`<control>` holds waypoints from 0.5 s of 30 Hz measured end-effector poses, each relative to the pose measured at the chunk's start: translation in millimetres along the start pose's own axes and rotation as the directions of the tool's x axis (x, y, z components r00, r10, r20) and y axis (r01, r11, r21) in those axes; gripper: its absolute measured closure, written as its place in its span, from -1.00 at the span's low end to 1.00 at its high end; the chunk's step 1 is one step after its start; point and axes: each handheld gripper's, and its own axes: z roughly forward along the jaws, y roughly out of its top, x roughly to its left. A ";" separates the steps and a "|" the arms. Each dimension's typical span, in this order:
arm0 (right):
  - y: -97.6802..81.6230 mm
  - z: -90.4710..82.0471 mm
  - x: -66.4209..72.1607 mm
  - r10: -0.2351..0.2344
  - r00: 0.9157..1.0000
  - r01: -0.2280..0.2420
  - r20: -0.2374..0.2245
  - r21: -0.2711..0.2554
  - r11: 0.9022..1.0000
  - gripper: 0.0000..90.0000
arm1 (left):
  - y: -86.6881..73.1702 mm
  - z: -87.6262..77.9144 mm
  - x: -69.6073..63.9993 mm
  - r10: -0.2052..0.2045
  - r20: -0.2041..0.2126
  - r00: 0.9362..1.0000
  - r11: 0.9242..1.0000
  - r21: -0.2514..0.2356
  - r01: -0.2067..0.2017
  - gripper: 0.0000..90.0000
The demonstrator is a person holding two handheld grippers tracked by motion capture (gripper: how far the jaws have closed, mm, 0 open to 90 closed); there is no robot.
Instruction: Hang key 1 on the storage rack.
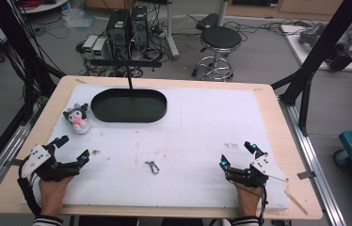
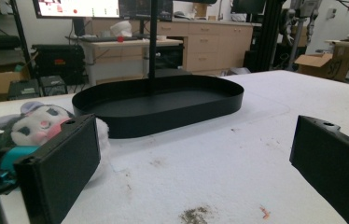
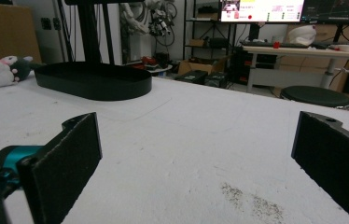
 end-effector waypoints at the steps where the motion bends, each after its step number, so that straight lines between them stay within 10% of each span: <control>1: 0.0 -0.2 0.0 0.006 1.000 -0.006 -0.001 0.003 1.000 -0.98 | -0.5 -1.1 -0.2 0.004 -0.001 1.000 1.000 -0.015 -0.004 -0.95; 15: 0.0 0.1 -1.1 0.007 1.000 -0.007 0.002 -0.002 1.000 -0.98 | -0.1 -0.4 0.1 -0.001 -0.006 1.000 1.000 -0.006 0.001 -0.95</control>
